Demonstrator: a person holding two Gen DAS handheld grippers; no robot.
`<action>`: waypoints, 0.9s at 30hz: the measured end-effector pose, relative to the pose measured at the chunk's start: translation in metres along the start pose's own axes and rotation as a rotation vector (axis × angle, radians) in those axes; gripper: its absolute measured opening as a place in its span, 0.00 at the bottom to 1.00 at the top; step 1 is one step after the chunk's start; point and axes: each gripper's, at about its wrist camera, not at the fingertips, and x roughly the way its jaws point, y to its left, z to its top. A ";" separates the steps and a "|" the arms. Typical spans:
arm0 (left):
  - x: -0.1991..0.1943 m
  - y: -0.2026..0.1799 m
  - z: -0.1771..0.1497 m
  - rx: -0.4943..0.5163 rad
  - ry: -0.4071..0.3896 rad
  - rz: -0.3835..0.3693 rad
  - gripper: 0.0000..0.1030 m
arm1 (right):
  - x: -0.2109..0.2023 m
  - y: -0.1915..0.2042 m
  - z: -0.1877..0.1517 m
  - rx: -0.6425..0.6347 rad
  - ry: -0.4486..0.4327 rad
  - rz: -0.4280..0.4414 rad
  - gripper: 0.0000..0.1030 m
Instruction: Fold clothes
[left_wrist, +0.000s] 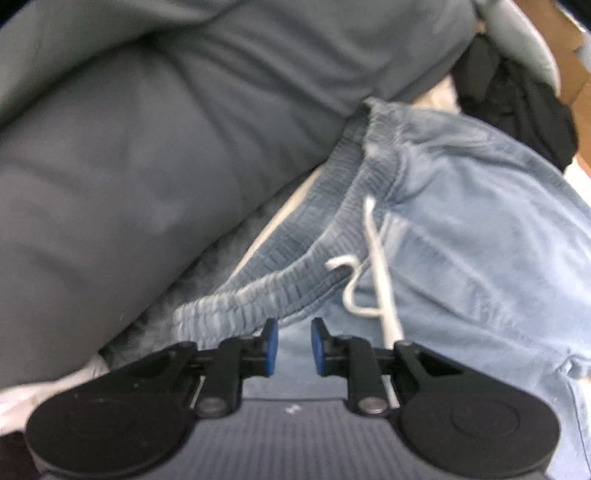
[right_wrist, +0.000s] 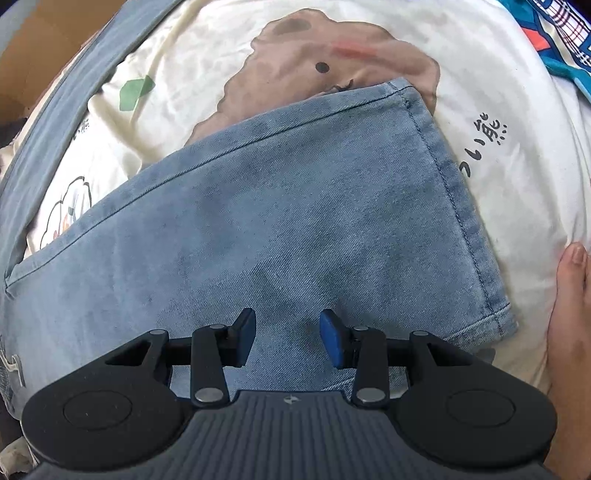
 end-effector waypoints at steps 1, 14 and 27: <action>0.000 -0.005 0.003 -0.001 -0.005 -0.005 0.21 | 0.000 0.000 0.000 -0.002 -0.001 0.001 0.44; 0.069 -0.032 0.033 -0.131 0.030 0.026 0.20 | 0.002 -0.006 0.004 0.005 0.001 -0.020 0.44; 0.080 -0.035 0.039 -0.152 0.033 0.076 0.18 | -0.002 -0.025 0.002 0.092 0.002 -0.034 0.44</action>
